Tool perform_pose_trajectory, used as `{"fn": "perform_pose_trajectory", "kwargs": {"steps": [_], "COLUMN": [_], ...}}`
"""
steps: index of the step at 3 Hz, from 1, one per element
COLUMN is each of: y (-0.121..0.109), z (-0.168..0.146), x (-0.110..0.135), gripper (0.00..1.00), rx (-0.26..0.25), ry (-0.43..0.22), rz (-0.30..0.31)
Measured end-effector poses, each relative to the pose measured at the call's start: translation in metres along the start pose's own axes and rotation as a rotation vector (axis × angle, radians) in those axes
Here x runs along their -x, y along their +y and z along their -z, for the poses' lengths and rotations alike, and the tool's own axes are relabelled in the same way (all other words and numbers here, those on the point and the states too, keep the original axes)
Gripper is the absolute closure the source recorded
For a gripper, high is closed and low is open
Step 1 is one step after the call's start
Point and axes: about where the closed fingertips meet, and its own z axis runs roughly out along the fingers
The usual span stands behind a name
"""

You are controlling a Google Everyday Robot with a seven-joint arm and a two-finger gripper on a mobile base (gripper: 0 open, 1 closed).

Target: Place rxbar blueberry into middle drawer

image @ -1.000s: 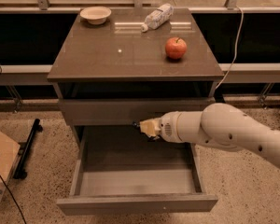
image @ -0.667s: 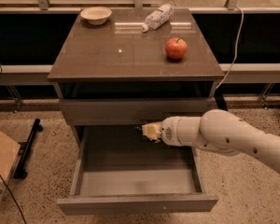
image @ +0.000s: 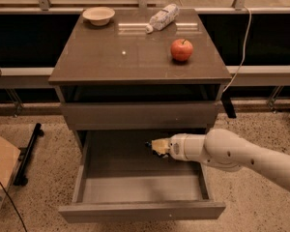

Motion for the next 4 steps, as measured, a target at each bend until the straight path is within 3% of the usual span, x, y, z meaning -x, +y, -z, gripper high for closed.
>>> {"fn": "perform_pose_trajectory", "kwargs": {"steps": [2,4], "y": [-0.002,-0.011], "z": [-0.013,-0.068], "x": [-0.010,-0.061], "gripper": [1.00,1.00], "rx": [0.016,0.089], "ry": [0.021,0.111], "rz": [0.000,-0.087]}}
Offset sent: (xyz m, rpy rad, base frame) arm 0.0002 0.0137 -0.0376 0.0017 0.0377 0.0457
